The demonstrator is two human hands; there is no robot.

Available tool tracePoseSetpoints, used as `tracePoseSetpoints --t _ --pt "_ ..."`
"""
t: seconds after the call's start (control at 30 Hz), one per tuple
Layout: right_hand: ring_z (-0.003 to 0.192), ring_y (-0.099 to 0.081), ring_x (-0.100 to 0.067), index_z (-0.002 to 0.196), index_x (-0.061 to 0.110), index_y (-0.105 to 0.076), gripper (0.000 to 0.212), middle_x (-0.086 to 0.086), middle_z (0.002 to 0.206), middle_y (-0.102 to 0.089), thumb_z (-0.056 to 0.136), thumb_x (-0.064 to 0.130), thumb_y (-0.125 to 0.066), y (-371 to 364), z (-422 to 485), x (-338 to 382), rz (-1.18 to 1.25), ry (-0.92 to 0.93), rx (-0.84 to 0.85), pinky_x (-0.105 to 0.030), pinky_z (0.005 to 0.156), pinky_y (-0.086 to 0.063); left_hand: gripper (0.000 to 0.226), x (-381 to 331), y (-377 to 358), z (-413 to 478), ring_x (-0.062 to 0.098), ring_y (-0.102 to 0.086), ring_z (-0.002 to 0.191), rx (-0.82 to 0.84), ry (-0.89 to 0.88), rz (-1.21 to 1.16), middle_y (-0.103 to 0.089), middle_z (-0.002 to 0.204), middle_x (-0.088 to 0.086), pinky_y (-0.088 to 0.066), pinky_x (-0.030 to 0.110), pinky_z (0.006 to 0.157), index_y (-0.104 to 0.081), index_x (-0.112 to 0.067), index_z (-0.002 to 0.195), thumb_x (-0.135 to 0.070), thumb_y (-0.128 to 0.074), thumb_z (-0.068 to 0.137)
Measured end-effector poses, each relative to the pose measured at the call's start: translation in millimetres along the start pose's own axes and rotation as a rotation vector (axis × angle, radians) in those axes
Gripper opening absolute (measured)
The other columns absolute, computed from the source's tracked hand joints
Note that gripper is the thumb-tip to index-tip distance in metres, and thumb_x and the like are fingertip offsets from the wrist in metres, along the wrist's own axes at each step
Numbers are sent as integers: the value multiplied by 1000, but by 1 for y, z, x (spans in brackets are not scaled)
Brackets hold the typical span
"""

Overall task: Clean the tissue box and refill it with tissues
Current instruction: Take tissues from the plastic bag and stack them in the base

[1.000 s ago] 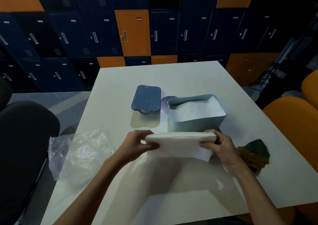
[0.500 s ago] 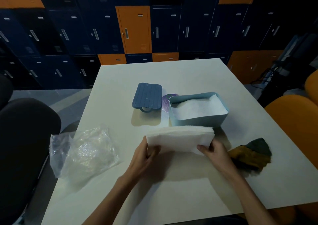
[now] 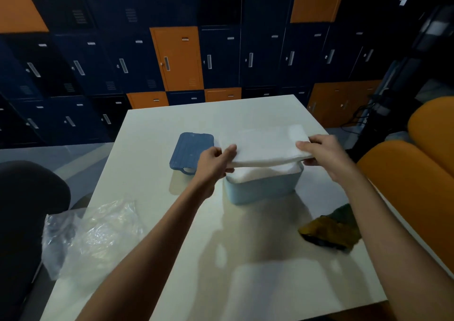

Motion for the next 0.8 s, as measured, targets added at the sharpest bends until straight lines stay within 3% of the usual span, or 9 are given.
tracePoseSetpoints --t 0.07,0.2,0.27,0.37,0.5,0.6,0.7,0.8 --pt "96 -61 -29 115 -5 -61 36 -18 112 -64 89 19 -66 -2 11 -6 -110 -47 -1 -37 72 -56 33 9 -3 8 18 -49 58 -43 14 84 -46 67 7 -36 21 49 -54 -7 76 -35 -65 87" --pt "104 -58 -43 115 -15 -56 47 -30 116 -60 85 19 -68 -10 15 -18 -275 -71 -6 -44 70 -52 43 21 -5 9 18 -37 57 -148 42 343 -38 57 1 -28 30 56 -37 -14 57 -37 -65 81" --pt "90 -60 -42 112 -14 -58 45 -31 112 -61 84 20 -67 -12 16 -18 -347 -55 -10 -45 68 -51 43 18 -5 5 21 -41 59 -198 36 489 -43 57 1 -28 26 54 -38 -14 56 -39 -62 81" --pt "70 -50 -25 104 -13 -63 41 -29 98 -65 83 21 -67 -13 17 -17 -430 -33 2 -33 59 -38 42 10 -4 3 26 -47 75 -271 -23 700 -48 69 5 -26 26 51 -43 -12 56 -43 -60 79" --pt "85 -58 -29 103 -10 -64 34 -20 101 -65 85 19 -68 -18 16 -12 -531 22 33 -41 68 -49 42 10 -4 5 28 -42 101 -273 -15 862 -45 98 7 -36 33 68 -65 -11 85 -52 -61 80" --pt "89 -50 -23 109 -3 -59 33 -18 113 -58 85 18 -69 -22 16 -9 -655 49 50 -36 71 -47 48 9 -6 3 28 -42 105 -276 -37 911 -43 104 7 -40 36 75 -63 -12 94 -58 -62 80" --pt "105 -48 -29 119 4 -49 39 -19 124 -45 87 16 -68 -18 20 -2 -706 94 10 -32 77 -40 57 8 -2 4 29 -44 107 -276 -79 878 -44 114 9 -45 42 83 -55 -12 109 -62 -58 82" --pt "114 -46 -32 127 7 -49 40 -18 129 -43 89 11 -63 -14 25 10 -744 191 -9 -32 82 -39 47 4 8 11 30 -48 113 -234 -151 861 -48 124 8 -39 46 89 -49 -20 129 -50 -52 92"
Point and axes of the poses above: each hand's wrist, its own z-axis towards the middle knuckle, its own y-axis out of the back of the hand, x = y × z, the point moved 6 cm from there along z, towards the middle knuckle
